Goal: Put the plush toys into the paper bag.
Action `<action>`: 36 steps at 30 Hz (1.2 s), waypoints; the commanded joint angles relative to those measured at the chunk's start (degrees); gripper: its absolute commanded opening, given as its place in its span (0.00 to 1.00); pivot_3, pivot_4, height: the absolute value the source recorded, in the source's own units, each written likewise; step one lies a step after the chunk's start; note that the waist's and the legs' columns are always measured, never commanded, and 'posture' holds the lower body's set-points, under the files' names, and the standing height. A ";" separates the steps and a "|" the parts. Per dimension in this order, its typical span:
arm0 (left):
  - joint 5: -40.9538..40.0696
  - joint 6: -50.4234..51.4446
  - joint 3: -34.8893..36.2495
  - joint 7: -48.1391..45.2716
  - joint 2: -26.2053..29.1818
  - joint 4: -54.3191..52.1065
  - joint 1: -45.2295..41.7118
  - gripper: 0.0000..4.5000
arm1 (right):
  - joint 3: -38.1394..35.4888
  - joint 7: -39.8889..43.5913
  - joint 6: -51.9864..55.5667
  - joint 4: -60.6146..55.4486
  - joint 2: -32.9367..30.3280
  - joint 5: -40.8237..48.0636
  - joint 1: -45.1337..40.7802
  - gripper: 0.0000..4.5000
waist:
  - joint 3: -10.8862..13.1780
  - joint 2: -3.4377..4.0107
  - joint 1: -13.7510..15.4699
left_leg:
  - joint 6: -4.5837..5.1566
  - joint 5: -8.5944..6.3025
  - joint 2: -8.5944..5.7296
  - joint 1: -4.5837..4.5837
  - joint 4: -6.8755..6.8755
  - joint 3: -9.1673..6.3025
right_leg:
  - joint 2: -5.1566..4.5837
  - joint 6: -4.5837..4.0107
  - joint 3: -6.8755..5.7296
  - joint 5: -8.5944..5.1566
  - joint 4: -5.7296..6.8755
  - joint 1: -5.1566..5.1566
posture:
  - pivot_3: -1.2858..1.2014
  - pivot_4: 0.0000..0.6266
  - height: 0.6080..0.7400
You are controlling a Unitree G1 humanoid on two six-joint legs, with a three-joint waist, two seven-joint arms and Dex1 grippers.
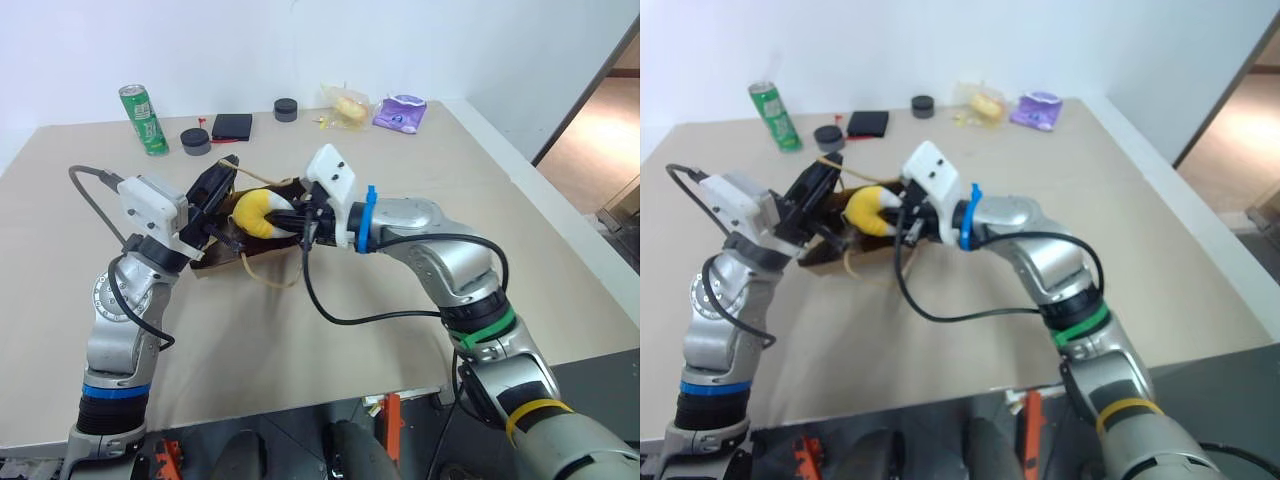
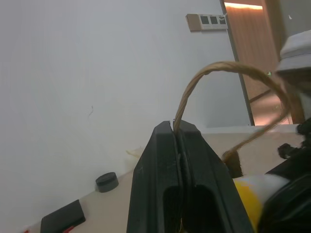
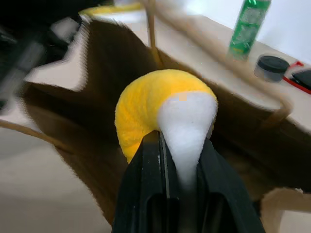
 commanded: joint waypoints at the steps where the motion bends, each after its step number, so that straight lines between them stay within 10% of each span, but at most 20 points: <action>1: -0.32 -0.24 0.61 0.66 -0.09 -2.45 -0.05 0.00 | -0.54 0.40 0.07 0.18 0.27 -1.30 -1.56 0.46 | 0.00 0.00 0.09 | 0.00 0.00 -0.01 -0.02 0.00 -0.01 | -0.01 0.00 -0.01 0.00 0.00 0.00 | 0.52 0.24 1.00; 6: -0.09 -0.42 0.54 0.97 -0.09 -2.30 0.18 0.00 | -6.41 2.21 -1.38 -5.75 -0.97 2.05 -0.14 0.99 | 0.00 0.00 0.06 | 0.00 0.00 -0.01 -0.06 0.00 -0.01 | -0.02 0.00 0.00 0.00 -0.02 -0.02 | 0.52 0.24 1.00; 14: -0.13 -0.27 1.00 1.18 0.22 -1.65 0.28 0.00 | -22.22 4.42 -4.65 -19.14 -3.80 13.98 7.25 0.99 | 0.00 0.00 0.21 | 0.00 0.00 -0.02 -0.05 0.00 -0.08 | -0.02 0.02 -0.05 -0.01 -0.02 0.00 | 0.52 0.24 1.00; 22: -0.40 -0.05 1.30 0.83 0.59 -0.35 -0.61 0.00 | -6.17 7.06 -48.38 -13.35 -23.45 -22.68 23.15 0.99 | 0.02 -0.04 0.06 | -0.02 0.01 -0.09 0.08 0.00 0.12 | -0.03 0.06 0.17 -0.02 -0.04 0.03 | 0.52 0.24 1.00; 36: -0.34 0.28 0.99 0.28 0.67 0.51 -1.48 0.00 | -0.10 -1.71 -71.02 -6.18 -12.96 -35.85 21.71 0.99 | 0.04 -0.22 -0.18 | -0.22 0.13 -0.07 0.31 0.03 0.56 | 0.07 0.19 0.73 0.22 0.03 0.08 | 0.52 0.24 1.00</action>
